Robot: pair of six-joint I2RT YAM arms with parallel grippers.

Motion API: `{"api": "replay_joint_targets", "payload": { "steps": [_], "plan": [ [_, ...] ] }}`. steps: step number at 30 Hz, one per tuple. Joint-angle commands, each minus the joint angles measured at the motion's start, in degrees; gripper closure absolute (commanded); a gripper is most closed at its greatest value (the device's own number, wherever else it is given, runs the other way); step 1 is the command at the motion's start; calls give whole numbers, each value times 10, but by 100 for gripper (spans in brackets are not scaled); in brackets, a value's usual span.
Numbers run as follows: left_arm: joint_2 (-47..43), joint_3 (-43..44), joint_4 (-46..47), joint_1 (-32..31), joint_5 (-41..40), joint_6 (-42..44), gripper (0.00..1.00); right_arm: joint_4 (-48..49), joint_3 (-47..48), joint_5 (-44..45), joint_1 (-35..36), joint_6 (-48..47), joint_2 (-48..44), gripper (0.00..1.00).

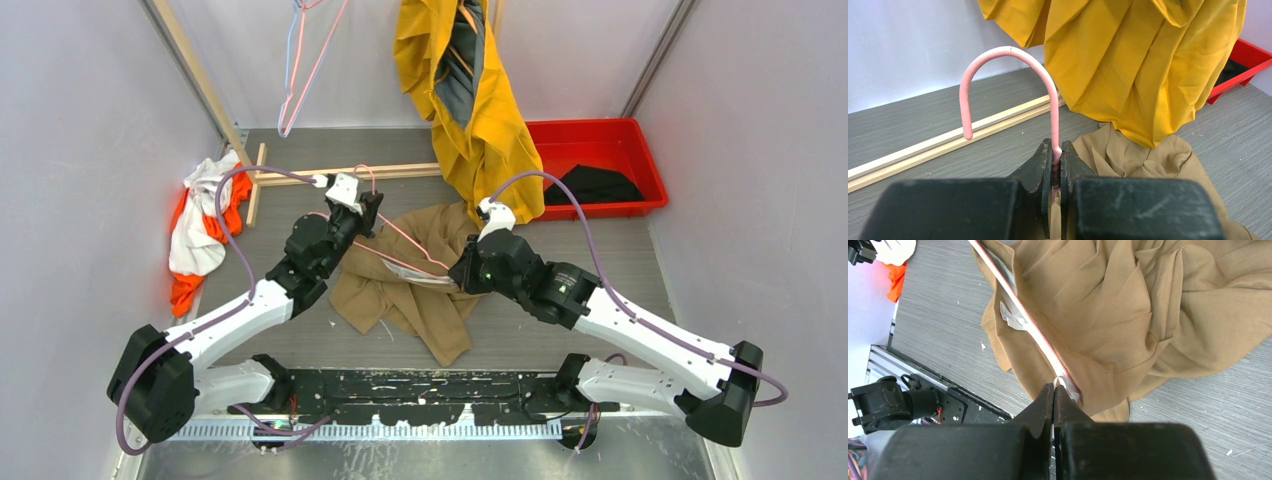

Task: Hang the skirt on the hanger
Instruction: Hang the skirt at the center of the board.

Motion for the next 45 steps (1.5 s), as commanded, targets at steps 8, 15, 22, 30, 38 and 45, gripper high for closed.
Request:
{"api": "replay_joint_targets", "payload": {
  "steps": [8, 15, 22, 30, 38, 45],
  "plan": [
    [-15, 10, 16, 5, 10, 21, 100, -3, 27, 22, -3, -12, -35, 98],
    [-50, -27, 63, 8, 15, 16, 100, 1, 33, 30, -3, -22, -25, 98],
    [-76, -46, 75, 10, 11, 11, 100, 11, 37, 31, -3, -30, -11, 96],
    [-91, -58, 95, 16, 17, -5, 100, 29, 51, 20, -3, -40, 18, 95],
    [-100, -62, 103, 26, 22, -19, 100, 39, 75, 7, -3, -57, 50, 93],
    [-110, -70, 108, 32, 24, -24, 100, 42, 88, 4, -3, -64, 63, 93]
  ]
}}
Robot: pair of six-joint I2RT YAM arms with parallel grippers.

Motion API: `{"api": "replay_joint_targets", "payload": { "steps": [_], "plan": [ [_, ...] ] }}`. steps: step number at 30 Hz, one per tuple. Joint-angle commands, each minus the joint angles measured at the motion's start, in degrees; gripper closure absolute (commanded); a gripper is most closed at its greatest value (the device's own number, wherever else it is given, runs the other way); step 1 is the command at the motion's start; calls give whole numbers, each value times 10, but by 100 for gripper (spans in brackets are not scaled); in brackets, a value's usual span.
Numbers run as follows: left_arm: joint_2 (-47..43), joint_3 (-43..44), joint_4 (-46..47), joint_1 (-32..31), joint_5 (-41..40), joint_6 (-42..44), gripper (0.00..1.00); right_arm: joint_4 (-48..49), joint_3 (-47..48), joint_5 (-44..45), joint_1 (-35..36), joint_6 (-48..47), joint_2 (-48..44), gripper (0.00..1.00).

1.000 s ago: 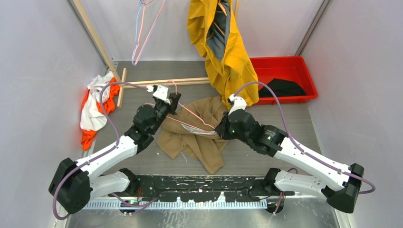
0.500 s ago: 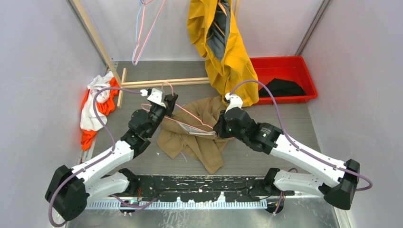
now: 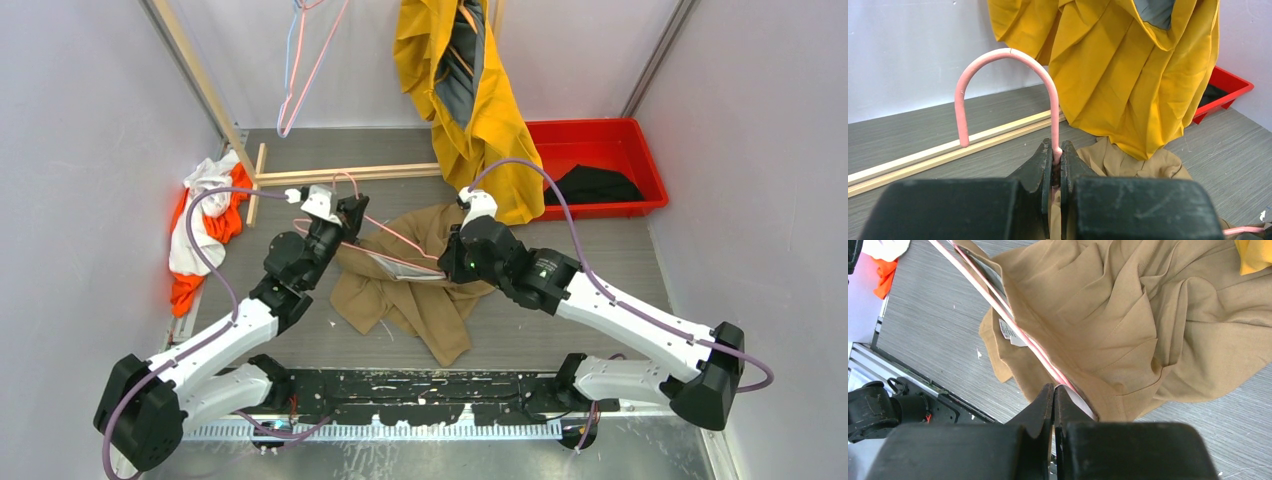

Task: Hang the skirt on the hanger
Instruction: Hang the skirt at the center of the board.

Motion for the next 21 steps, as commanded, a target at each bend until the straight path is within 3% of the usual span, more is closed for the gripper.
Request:
{"api": "replay_joint_targets", "payload": {
  "steps": [1, 21],
  "plan": [
    [-25, -6, 67, 7, 6, -10, 100, 34, 32, 0, -3, -17, -3, 93],
    [-23, -11, 91, 20, 1, -70, 100, 88, 30, -34, -3, -30, 15, 93]
  ]
}}
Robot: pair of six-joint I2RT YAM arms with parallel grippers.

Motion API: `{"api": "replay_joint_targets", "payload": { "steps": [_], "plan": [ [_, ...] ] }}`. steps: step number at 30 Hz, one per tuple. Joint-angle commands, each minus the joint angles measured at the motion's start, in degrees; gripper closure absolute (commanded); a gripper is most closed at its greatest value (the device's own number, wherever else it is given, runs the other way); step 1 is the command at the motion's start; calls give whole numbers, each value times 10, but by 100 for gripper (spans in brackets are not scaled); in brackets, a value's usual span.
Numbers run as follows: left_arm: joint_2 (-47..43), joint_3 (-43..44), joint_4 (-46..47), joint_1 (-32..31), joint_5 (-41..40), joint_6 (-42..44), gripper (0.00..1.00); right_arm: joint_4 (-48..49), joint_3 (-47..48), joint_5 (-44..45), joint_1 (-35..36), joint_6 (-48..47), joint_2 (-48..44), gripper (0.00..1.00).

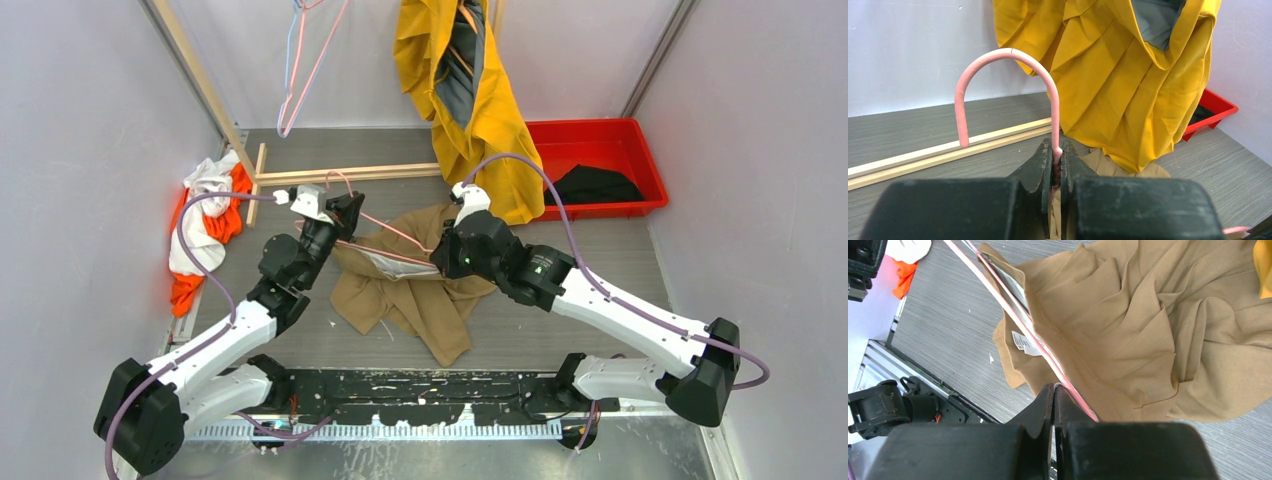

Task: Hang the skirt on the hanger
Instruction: Hang the skirt at the center of the board.

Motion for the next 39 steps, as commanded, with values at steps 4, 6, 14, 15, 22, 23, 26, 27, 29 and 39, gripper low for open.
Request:
{"api": "replay_joint_targets", "payload": {
  "steps": [4, 6, 14, 15, 22, 23, 26, 27, 29, 39],
  "plan": [
    [-10, 5, 66, 3, -7, -35, 100, 61, 18, -15, -3, -12, -4, 93],
    [-10, 8, 57, 3, -11, -32, 100, 60, 15, -2, -3, -13, -16, 94],
    [-15, 15, 17, 8, -39, 3, 100, 24, -10, 9, -2, 1, -71, 95],
    [-15, 14, 16, 8, -40, 6, 100, 23, -16, 10, -2, 4, -77, 95],
    [-10, 17, 8, 8, -32, 14, 100, 9, -13, 28, -3, -3, -95, 93],
    [-11, 17, 8, 8, -29, 14, 100, 9, -12, 31, -2, -5, -95, 93],
    [-13, 15, 8, 8, -27, 13, 100, 15, -9, 33, -2, -11, -88, 93],
    [-15, 13, 9, 8, -27, 14, 100, 16, -8, 33, -3, -13, -85, 93],
    [-20, 10, 8, 7, -29, 15, 100, 18, -6, 35, -2, -13, -81, 93],
    [-47, -5, -8, 11, -46, 31, 100, 13, -10, 47, -2, -5, -95, 94]
  ]
}}
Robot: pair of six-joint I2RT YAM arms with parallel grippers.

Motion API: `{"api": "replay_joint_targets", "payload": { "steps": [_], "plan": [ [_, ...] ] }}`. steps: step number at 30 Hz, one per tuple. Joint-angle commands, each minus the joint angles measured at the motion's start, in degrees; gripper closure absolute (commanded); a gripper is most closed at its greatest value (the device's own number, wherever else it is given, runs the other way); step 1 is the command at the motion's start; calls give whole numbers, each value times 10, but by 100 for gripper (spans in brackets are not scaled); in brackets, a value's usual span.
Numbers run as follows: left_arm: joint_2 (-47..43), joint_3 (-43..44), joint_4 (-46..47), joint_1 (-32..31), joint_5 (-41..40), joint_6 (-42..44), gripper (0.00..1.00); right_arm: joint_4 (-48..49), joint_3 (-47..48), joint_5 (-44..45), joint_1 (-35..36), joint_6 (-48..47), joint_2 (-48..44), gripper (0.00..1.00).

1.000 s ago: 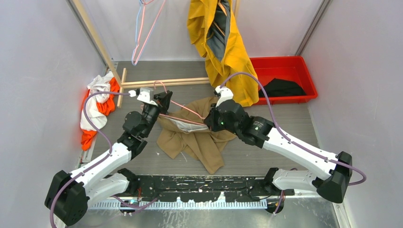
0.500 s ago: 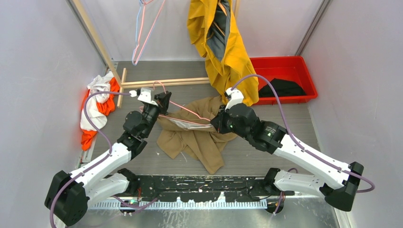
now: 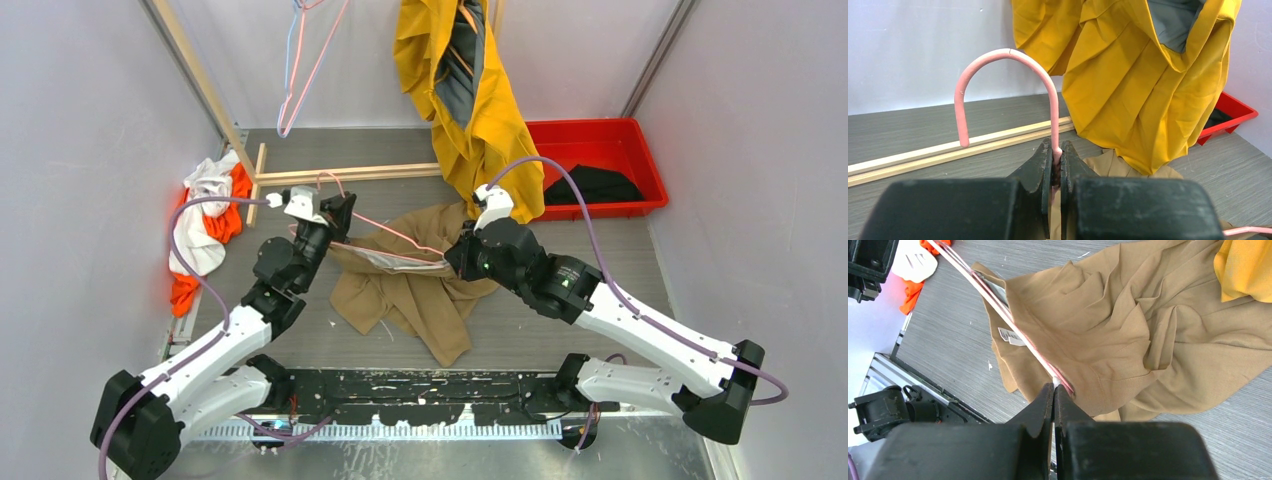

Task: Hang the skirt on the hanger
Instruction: Hang the skirt at the center of the board.

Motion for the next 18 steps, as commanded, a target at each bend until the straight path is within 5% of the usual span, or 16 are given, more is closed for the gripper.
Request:
{"api": "replay_joint_targets", "payload": {
  "steps": [1, 18],
  "plan": [
    [-18, -4, 21, 7, -13, 20, 100, 23, 14, 18, -2, -1, -18, 94],
    [-68, -24, 7, 36, -5, 10, 100, 21, 2, 24, -2, 10, -31, 94]
  ]
}}
